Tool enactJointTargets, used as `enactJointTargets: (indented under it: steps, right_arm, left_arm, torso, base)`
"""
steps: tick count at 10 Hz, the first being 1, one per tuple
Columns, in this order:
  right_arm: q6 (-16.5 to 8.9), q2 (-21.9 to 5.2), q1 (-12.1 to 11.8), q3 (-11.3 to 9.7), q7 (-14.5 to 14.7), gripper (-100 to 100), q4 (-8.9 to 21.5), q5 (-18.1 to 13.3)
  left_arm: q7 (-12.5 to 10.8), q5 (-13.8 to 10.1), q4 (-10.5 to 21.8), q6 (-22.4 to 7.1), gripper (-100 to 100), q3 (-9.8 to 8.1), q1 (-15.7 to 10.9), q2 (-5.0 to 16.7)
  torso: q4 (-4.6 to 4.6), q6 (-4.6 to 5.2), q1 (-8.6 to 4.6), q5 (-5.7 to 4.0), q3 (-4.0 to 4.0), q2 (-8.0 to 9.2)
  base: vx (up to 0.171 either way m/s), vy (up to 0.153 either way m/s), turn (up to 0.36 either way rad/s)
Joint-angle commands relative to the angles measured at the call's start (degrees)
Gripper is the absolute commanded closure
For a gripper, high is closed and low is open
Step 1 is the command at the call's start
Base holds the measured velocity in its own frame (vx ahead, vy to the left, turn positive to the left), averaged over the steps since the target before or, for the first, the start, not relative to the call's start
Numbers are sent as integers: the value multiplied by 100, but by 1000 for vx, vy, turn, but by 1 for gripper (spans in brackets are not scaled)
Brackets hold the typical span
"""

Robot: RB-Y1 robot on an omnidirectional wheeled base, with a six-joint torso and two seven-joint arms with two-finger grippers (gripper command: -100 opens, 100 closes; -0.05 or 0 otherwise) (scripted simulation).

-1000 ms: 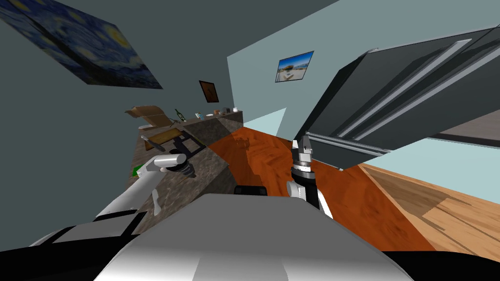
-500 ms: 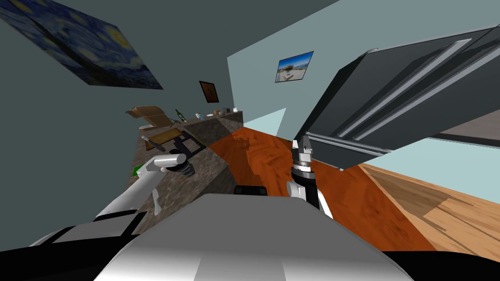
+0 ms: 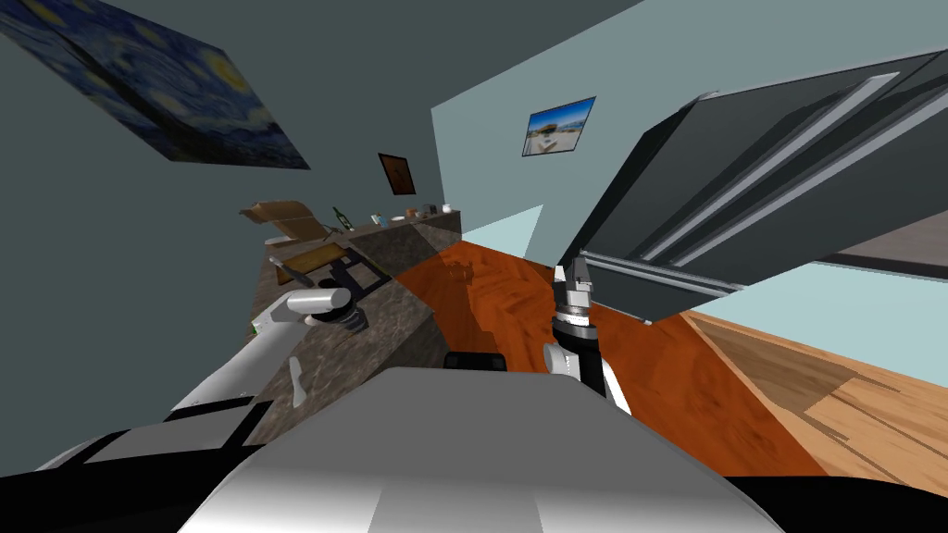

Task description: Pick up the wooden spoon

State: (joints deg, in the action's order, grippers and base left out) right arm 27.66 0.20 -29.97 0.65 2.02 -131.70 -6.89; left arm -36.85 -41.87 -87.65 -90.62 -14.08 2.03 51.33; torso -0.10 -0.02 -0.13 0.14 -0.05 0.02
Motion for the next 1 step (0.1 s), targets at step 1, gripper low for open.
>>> enactJointTargets:
  steps: [1]
  right_arm:
    - [0, 0, 0, 0, 0, 0, 0, 0]
  left_arm:
    - [0, 0, 0, 0, 0, 0, 0, 0]
  torso:
    - [0, 0, 0, 0, 0, 0]
  base:
    - [0, 0, 0]
